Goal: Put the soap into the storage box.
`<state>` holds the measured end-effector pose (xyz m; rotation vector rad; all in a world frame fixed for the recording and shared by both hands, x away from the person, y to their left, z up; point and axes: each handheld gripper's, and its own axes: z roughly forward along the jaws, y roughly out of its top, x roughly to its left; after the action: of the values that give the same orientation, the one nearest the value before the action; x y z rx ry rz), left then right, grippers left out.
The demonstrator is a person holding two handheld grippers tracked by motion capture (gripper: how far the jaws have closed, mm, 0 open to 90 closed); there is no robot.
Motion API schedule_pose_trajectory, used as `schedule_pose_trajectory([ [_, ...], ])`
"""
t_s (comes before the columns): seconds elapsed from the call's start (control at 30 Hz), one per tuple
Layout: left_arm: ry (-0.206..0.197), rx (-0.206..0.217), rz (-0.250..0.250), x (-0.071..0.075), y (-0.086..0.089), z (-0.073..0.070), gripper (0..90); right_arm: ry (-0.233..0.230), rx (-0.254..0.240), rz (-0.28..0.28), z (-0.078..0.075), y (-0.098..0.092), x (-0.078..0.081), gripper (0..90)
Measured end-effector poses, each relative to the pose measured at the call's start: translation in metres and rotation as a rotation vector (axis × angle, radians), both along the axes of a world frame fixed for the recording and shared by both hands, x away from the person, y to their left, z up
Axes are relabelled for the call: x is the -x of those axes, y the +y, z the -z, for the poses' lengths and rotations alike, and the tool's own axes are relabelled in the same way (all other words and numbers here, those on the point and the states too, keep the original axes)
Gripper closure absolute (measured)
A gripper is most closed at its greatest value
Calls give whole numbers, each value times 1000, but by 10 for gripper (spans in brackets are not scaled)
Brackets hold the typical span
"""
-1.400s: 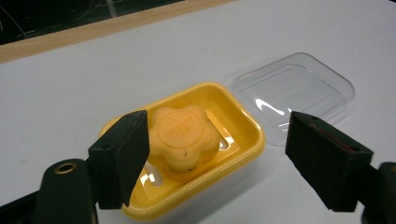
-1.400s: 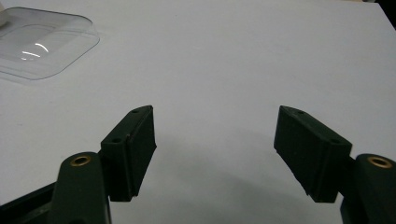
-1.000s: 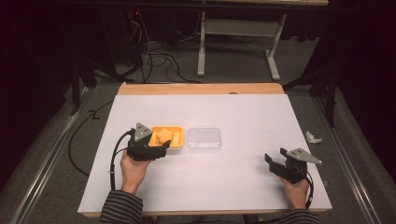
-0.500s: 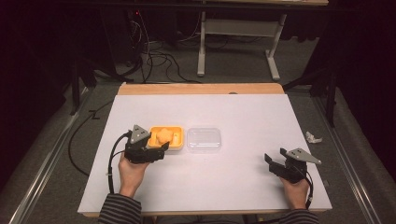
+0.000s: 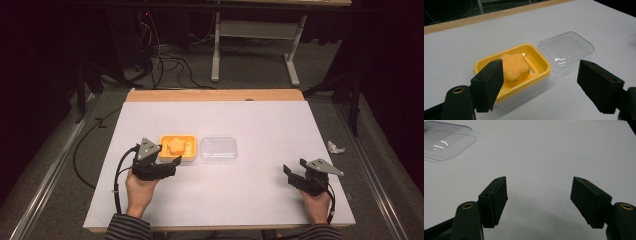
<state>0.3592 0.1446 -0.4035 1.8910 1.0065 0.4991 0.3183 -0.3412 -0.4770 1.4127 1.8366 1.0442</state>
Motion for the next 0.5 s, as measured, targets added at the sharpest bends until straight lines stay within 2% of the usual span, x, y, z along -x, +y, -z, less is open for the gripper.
schedule_pose_trajectory([
  [0.2,4,14,6,3,1,2,218,0,1,1,0,0,0,300],
  [0.5,3,8,5,9,2,5,219,-7,0,4,0,0,0,300],
])
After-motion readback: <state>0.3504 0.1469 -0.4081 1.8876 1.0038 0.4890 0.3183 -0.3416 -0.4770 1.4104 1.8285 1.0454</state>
